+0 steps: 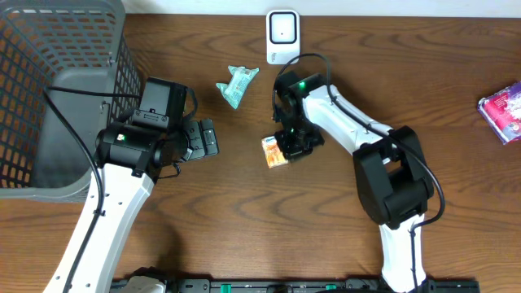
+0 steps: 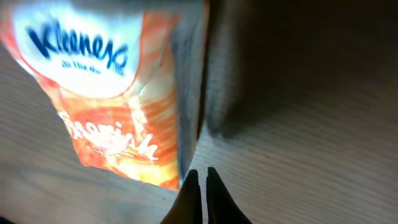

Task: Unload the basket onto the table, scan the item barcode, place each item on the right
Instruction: 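Lift the orange tissue pack up to the scanner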

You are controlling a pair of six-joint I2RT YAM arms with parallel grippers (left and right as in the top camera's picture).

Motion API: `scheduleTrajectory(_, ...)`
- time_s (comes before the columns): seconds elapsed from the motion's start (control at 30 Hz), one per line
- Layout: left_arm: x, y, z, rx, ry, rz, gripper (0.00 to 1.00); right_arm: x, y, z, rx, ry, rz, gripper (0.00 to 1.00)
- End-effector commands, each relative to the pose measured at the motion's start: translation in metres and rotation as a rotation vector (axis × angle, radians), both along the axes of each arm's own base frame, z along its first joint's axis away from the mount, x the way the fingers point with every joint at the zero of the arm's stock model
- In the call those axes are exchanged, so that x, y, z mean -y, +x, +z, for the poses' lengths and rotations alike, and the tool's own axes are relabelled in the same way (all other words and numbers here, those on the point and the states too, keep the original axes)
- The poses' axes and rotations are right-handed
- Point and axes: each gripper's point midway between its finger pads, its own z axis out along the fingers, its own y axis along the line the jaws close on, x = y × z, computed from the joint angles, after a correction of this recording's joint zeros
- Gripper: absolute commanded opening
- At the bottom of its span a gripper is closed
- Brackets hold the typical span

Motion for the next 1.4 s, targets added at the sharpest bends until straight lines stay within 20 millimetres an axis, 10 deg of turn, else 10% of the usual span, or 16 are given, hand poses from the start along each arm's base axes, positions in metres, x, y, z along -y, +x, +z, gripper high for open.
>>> scheduleTrajectory(0.0, -0.001, 0.0, -0.001, -0.003, 0.01, -0.005, 0.98, 0.003, 0.025, 0.022, 0.049, 0.071, -0.076, 0.08)
scheduleTrajectory(0.23, -0.001, 0.0, -0.001, -0.003, 0.01, -0.005, 0.98, -0.005, 0.027, 0.028, 0.008, 0.179, -0.115, 0.55)
scheduleTrajectory(0.53, -0.001, 0.0, -0.001, -0.003, 0.01, -0.005, 0.98, -0.026, 0.018, 0.025, 0.026, 0.183, -0.062, 0.61)
scheduleTrajectory(0.9, -0.001, 0.0, -0.001, -0.003, 0.01, -0.005, 0.98, -0.03, 0.018, -0.003, 0.074, 0.134, -0.103, 0.44)
scheduleTrajectory(1.1, -0.001, 0.0, -0.001, -0.003, 0.01, -0.005, 0.98, -0.03, 0.012, -0.016, 0.059, 0.146, -0.122, 0.01)
scheduleTrajectory(1.37, -0.001, 0.0, -0.001, -0.003, 0.01, -0.005, 0.98, -0.039, 0.076, 0.035, 0.241, 0.211, -0.164, 0.01)
